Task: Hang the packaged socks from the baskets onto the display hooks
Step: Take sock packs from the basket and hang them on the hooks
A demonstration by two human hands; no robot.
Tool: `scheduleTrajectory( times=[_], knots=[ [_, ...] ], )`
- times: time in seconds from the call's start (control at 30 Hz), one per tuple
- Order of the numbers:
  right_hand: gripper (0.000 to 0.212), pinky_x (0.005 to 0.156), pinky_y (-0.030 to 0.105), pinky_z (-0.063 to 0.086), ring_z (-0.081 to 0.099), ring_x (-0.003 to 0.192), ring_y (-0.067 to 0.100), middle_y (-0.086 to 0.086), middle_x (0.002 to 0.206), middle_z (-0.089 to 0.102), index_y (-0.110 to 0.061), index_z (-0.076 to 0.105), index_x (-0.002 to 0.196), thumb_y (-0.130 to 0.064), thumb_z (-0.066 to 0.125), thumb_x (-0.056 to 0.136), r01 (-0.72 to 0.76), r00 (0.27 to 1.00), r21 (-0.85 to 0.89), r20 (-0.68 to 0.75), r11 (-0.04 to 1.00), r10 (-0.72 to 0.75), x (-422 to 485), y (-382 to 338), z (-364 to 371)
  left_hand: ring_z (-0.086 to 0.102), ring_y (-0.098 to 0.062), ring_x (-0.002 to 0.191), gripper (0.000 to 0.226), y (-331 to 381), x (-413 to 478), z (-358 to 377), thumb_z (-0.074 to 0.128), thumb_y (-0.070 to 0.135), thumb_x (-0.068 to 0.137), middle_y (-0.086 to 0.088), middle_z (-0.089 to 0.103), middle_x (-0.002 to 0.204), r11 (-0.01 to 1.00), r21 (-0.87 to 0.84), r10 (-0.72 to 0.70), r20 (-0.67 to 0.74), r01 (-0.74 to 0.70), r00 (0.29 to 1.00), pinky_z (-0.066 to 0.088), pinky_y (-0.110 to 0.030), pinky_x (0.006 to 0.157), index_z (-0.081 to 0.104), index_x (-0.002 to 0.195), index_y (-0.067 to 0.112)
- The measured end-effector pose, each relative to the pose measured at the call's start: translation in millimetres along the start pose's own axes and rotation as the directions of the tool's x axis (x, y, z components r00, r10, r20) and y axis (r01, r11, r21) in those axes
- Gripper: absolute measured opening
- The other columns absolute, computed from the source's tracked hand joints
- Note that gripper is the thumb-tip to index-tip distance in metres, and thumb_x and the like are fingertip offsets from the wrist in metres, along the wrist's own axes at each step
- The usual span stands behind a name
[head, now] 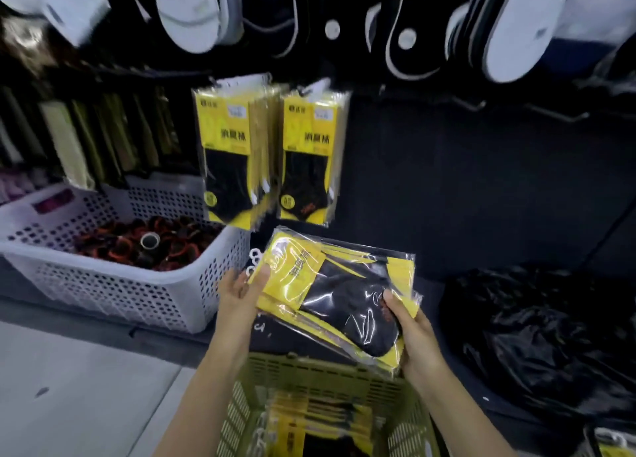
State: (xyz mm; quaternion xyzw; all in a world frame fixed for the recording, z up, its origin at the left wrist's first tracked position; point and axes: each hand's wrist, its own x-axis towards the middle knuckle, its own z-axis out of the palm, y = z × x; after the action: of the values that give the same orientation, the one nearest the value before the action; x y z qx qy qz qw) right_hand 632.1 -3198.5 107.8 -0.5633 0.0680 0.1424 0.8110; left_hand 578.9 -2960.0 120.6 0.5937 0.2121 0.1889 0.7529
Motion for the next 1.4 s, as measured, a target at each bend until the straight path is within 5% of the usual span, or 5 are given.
scheduleTrajectory(
  times=[0.2, 0.37, 0.7, 1.03, 1.4],
  knots=[
    [0.054, 0.09, 0.044, 0.054, 0.071, 0.097, 0.025, 0.007, 0.103, 0.074, -0.016, 0.067, 0.113, -0.034, 0.078, 0.063, 0.038, 0.999, 0.103, -0.023, 0.994, -0.036, -8, -16, 42, 0.034, -0.011, 0.13, 0.113, 30, -9, 18, 0.078, 0.043, 0.068, 0.006, 0.024, 0.153, 0.981, -0.185, -0.013, -0.336, -0.053, 0.942, 0.032, -0.034, 0.1, 0.0, 0.15, 0.033],
    [0.051, 0.098, 0.049, 0.049, 0.068, 0.103, 0.029, 0.009, 0.108, 0.073, -0.015, 0.064, 0.119, -0.033, 0.074, 0.072, 0.012, 0.999, 0.156, 0.03, 0.988, -0.017, -12, -15, 73, 0.063, -0.023, 0.112, 0.076, 36, -18, 36, 0.076, 0.035, 0.066, -0.004, 0.065, 0.123, 0.917, -0.387, -0.07, 0.078, 0.094, 0.995, 0.048, -0.044, 0.096, 0.049, 0.134, 0.016],
    [0.092, 0.112, 0.03, 0.029, 0.038, 0.128, 0.006, -0.011, 0.14, 0.039, -0.031, 0.027, 0.144, -0.046, 0.07, 0.064, 0.409, 0.913, -0.36, 0.155, 0.839, -0.378, -1, -68, 99, 0.064, 0.01, 0.083, 0.027, 73, 6, 9, 0.074, 0.032, 0.078, 0.025, 0.071, 0.091, 0.98, -0.054, 0.192, -0.003, -0.191, 0.981, 0.044, -0.019, 0.072, 0.063, 0.103, 0.03],
    [0.049, 0.08, 0.031, 0.057, 0.071, 0.094, 0.013, -0.005, 0.1, 0.074, -0.023, 0.064, 0.108, -0.044, 0.075, 0.065, 0.513, 0.841, -0.175, 0.301, 0.84, -0.45, 19, -94, 170, 0.067, 0.005, 0.08, 0.057, 105, 32, 19, 0.084, 0.039, 0.055, 0.026, 0.07, 0.088, 0.935, 0.074, 0.337, 0.104, -0.346, 0.936, 0.049, -0.008, 0.059, 0.059, 0.106, 0.03],
    [0.014, 0.087, 0.028, 0.052, 0.069, 0.095, 0.01, -0.004, 0.1, 0.075, -0.024, 0.068, 0.104, -0.021, 0.058, 0.094, 0.54, 0.84, -0.209, 0.196, 0.815, -0.506, 71, -137, 182, 0.058, 0.015, 0.058, 0.014, 120, 70, -21, 0.055, 0.054, 0.079, 0.03, 0.065, 0.064, 0.914, 0.08, 0.405, -0.1, -0.399, 0.909, 0.042, -0.014, 0.058, 0.057, 0.083, 0.041]
  ],
)
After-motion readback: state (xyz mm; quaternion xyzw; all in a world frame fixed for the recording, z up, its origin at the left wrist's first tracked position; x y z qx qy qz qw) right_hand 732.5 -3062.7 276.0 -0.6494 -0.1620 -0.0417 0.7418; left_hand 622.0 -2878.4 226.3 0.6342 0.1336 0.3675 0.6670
